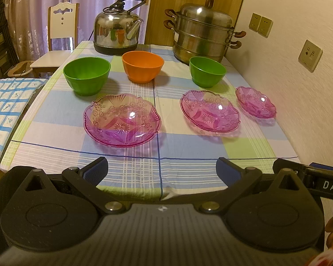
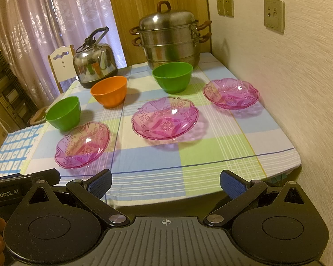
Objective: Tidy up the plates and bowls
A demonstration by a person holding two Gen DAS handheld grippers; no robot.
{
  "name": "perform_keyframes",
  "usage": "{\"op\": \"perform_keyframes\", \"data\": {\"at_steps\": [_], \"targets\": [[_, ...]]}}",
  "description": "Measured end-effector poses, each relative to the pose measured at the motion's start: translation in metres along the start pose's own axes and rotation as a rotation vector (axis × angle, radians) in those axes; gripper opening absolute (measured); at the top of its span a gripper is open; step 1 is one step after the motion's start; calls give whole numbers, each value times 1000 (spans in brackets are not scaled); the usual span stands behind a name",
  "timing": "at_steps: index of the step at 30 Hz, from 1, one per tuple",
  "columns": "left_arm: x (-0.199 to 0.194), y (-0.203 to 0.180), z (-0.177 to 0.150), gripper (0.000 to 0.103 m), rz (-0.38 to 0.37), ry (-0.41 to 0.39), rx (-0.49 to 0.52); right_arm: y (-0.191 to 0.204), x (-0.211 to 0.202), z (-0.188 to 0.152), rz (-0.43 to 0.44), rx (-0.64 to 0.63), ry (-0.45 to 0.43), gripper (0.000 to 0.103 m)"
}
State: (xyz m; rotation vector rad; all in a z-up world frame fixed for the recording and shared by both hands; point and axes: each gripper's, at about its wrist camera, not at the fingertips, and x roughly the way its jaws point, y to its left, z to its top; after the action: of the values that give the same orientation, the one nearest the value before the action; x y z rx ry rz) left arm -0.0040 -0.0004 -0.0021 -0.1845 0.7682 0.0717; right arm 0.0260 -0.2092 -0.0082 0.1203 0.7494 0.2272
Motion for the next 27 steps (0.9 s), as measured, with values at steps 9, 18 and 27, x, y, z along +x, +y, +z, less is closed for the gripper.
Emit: {"op": "perform_keyframes", "data": {"at_steps": [9,18,27], "targets": [[0,1,0,103,-2,-1,0,0,1,0,0,0,1,103],[10,28,12,103,-5,7,-60,8,13,1,27,-4,0,103],[60,94,39,103,57,45,-139,35,67,16,112,-27,42,102]]}}
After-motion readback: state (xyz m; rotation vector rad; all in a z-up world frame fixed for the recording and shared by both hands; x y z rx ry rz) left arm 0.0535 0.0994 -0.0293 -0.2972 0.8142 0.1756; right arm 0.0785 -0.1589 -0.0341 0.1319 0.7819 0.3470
